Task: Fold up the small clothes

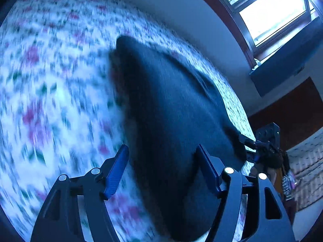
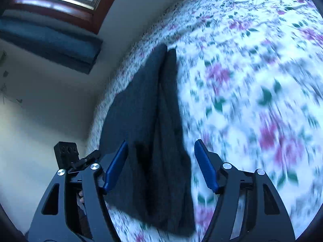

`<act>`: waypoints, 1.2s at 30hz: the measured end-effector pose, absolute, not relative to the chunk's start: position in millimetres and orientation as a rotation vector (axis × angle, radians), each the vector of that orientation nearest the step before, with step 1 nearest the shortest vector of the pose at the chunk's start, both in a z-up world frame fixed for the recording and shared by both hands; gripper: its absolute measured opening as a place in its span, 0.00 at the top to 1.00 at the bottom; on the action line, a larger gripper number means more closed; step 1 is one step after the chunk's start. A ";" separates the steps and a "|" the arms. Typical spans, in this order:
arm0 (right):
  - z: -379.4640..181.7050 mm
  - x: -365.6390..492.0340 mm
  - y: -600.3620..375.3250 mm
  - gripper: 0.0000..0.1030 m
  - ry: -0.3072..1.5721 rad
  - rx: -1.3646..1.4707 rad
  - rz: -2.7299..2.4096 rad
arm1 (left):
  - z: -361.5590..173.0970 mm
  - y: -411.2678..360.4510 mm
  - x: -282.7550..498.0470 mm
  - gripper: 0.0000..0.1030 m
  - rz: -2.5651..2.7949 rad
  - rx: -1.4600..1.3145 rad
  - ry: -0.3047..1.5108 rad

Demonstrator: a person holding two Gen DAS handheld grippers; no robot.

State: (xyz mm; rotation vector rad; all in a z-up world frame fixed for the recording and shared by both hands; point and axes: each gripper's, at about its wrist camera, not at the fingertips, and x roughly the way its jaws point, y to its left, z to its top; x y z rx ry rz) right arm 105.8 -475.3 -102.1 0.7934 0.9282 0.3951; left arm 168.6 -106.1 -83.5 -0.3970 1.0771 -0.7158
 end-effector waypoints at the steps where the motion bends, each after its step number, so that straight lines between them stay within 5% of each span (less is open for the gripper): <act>1: -102.1 101.5 -473.0 0.33 0.936 0.777 0.396 | -86.5 -106.7 164.6 0.34 -0.727 -0.414 1.088; 5: -104.8 89.9 -459.6 0.34 0.971 0.775 0.462 | -90.0 -112.8 156.6 0.35 -0.738 -0.420 1.077; 7: -105.4 88.9 -451.3 0.47 0.996 0.753 0.447 | -90.4 -119.2 157.4 0.54 -0.744 -0.408 1.089; 9: -113.2 90.4 -440.9 0.77 1.040 0.751 0.429 | -95.2 -123.3 160.1 0.65 -0.739 -0.423 1.124; 14: -104.8 76.9 -424.7 0.83 0.989 0.771 0.406 | -72.0 -113.2 162.3 0.74 -0.751 -0.408 1.088; 22: -99.2 45.8 -388.3 0.84 0.956 0.798 0.424 | -79.6 -91.2 148.3 0.73 -0.748 -0.324 1.093; 26: -124.0 37.9 -397.8 0.82 0.958 0.912 0.393 | -84.6 -79.9 146.6 0.56 -0.765 -0.392 1.104; 28: -118.7 32.5 -401.9 0.70 0.942 0.920 0.396 | -80.5 -74.7 143.1 0.38 -0.776 -0.410 1.089; 29: -114.3 28.4 -402.6 0.56 0.934 0.907 0.401 | -79.0 -72.2 140.4 0.32 -0.788 -0.415 1.078; 30: -110.8 23.8 -403.5 0.44 0.927 0.893 0.407 | -80.2 -67.9 136.3 0.32 -0.813 -0.414 1.076; 32: -106.0 15.2 -400.9 0.40 0.923 0.852 0.412 | -83.3 -69.7 131.9 0.32 -0.828 -0.402 1.088; 34: -106.4 16.1 -392.4 0.40 0.929 0.824 0.401 | -89.0 -77.5 128.4 0.39 -0.824 -0.387 1.102; 35: -107.0 15.9 -388.6 0.43 0.932 0.796 0.379 | -91.4 -82.4 127.7 0.63 -0.830 -0.379 1.113; 36: -106.4 15.8 -385.2 0.58 0.934 0.770 0.361 | -94.5 -90.7 127.5 0.76 -0.824 -0.351 1.135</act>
